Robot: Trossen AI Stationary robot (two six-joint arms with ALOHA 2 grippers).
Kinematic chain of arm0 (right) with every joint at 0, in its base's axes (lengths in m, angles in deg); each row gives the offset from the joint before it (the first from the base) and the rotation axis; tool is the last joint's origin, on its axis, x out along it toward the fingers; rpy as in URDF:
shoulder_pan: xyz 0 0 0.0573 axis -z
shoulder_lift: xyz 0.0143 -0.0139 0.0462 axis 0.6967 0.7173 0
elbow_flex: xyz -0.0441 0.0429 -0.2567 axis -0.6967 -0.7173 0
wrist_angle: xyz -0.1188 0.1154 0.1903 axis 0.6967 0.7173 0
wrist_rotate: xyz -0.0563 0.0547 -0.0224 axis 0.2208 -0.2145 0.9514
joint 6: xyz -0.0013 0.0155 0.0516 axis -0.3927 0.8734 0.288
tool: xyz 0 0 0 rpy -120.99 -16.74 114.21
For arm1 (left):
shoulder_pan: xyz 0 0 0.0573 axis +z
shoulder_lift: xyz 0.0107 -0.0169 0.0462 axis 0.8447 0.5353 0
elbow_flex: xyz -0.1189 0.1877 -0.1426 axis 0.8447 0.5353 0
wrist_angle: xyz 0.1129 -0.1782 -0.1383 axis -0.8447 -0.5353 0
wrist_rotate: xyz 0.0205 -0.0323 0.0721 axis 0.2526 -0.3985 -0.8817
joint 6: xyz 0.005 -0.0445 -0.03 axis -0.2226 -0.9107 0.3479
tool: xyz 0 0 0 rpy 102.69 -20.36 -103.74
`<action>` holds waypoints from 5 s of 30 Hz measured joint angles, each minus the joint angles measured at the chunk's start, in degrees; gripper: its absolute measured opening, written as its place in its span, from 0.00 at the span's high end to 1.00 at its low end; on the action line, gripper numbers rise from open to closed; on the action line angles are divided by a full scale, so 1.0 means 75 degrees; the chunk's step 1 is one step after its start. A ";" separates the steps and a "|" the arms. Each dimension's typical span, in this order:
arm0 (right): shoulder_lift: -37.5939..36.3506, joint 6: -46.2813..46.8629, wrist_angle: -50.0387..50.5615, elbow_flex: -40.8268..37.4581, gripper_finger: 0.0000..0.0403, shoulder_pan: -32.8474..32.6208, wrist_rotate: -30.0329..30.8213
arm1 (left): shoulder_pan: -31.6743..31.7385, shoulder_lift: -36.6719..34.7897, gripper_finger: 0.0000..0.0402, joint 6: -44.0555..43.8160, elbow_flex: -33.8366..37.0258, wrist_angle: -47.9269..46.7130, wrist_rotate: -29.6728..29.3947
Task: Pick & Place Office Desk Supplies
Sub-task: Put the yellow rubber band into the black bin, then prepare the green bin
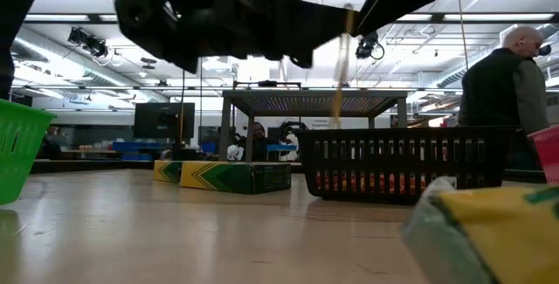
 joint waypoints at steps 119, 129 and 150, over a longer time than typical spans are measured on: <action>0.0000 0.0219 0.0076 0.0006 0.43 0.0000 -0.0256 | -0.3010 -0.2038 1.00 -0.3624 -0.1212 -1.2072 0.0119; 0.0000 0.0239 0.0111 0.0006 0.43 -0.0003 -0.0253 | -0.3016 -0.1126 1.00 -0.3969 -0.1212 -1.2174 -0.0339; 0.0000 0.0224 0.0082 0.0006 0.43 0.0000 -0.0127 | -0.2443 -0.0912 1.00 -0.4367 -0.1212 -1.3532 -0.4355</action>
